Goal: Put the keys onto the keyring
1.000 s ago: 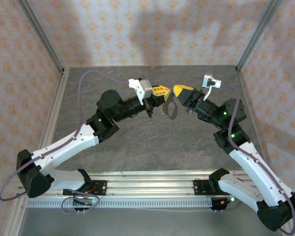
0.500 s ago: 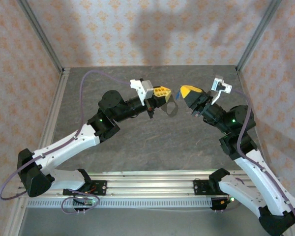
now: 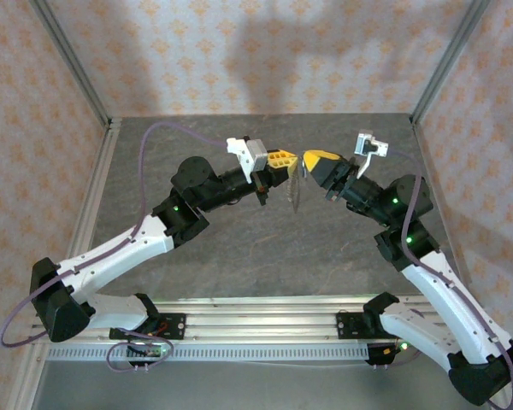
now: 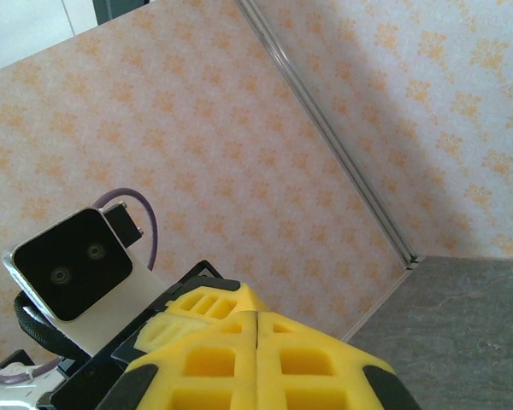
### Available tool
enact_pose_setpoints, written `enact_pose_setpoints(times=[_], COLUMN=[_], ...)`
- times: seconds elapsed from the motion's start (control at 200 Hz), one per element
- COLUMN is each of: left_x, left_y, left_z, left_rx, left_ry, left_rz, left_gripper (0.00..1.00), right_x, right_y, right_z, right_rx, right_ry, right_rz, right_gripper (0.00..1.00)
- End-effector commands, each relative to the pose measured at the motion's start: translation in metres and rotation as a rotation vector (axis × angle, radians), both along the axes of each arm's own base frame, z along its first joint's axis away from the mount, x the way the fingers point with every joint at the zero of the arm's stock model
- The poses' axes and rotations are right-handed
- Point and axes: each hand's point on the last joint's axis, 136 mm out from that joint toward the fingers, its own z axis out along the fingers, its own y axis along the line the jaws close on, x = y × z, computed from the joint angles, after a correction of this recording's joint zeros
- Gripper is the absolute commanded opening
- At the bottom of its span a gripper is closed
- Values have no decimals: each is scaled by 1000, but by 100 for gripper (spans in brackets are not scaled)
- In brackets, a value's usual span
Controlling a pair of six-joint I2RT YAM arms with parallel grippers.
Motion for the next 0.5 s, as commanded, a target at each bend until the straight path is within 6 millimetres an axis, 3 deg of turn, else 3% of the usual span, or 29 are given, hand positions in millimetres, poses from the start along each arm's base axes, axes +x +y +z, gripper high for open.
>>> enact_pose_setpoints(times=[0.0,0.495], left_x=[-7,-9], left_y=[0,1], left_z=[20,23], left_rx=[-56,-66], left_ry=[-47,-53], left_rz=[-21,-22], left_gripper=[0,0], right_x=[-11,8], right_y=[2,1], right_z=[19,-11], right_rx=[33,-17], right_ry=[-55,7], right_rz=[39,-30], right_gripper=[0,0])
